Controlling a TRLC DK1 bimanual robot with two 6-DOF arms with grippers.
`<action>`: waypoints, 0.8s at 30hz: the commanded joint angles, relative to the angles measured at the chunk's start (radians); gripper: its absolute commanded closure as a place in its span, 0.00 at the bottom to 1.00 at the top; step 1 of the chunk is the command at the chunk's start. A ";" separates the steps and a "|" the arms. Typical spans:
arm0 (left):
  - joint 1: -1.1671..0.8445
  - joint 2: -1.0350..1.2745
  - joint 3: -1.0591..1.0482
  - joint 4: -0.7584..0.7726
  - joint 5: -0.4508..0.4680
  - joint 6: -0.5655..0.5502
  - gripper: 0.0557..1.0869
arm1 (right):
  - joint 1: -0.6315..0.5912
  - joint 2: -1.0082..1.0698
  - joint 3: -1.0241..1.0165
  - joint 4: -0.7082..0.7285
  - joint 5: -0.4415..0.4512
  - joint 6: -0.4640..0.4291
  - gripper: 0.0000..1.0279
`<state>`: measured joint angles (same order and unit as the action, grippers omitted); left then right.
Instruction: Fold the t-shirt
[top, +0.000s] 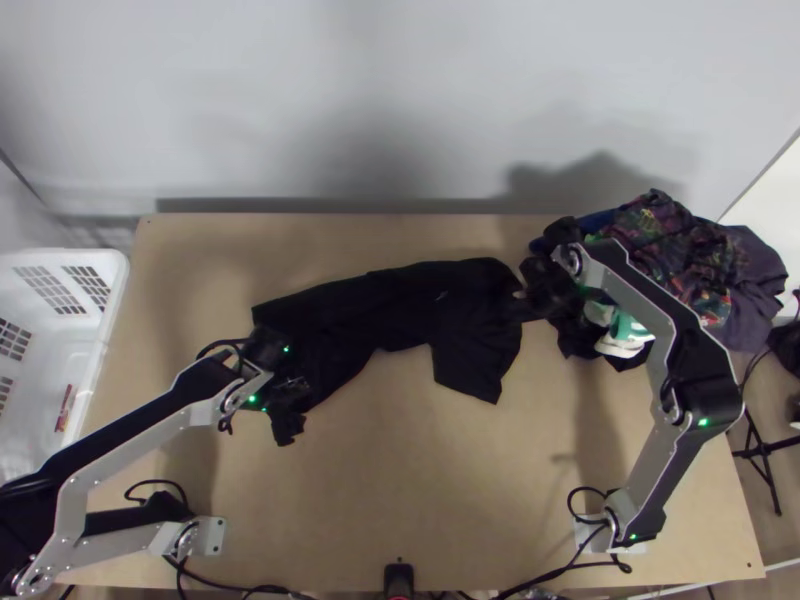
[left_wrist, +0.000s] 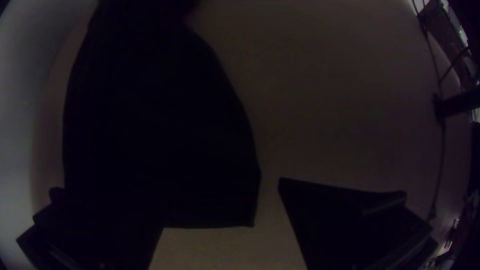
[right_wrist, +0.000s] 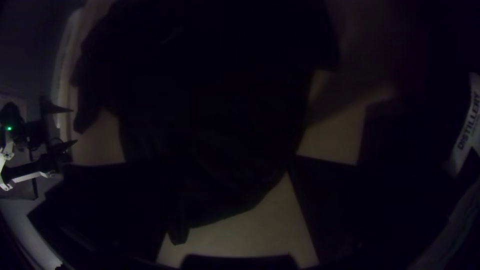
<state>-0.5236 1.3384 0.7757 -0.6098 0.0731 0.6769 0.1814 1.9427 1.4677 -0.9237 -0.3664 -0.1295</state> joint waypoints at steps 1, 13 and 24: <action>0.000 0.022 -0.018 0.035 -0.010 0.001 0.09 | 0.020 0.016 -0.004 0.005 0.026 0.011 0.27; 0.023 0.016 -0.064 0.067 -0.012 0.062 0.42 | 0.053 0.038 -0.014 0.043 0.058 0.033 0.58; 0.027 0.022 -0.089 0.107 -0.012 0.089 0.79 | 0.046 0.044 -0.035 0.112 0.058 0.036 0.97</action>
<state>-0.5003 1.3586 0.7082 -0.5247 0.0631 0.7433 0.2317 1.9816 1.4441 -0.8471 -0.3096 -0.0948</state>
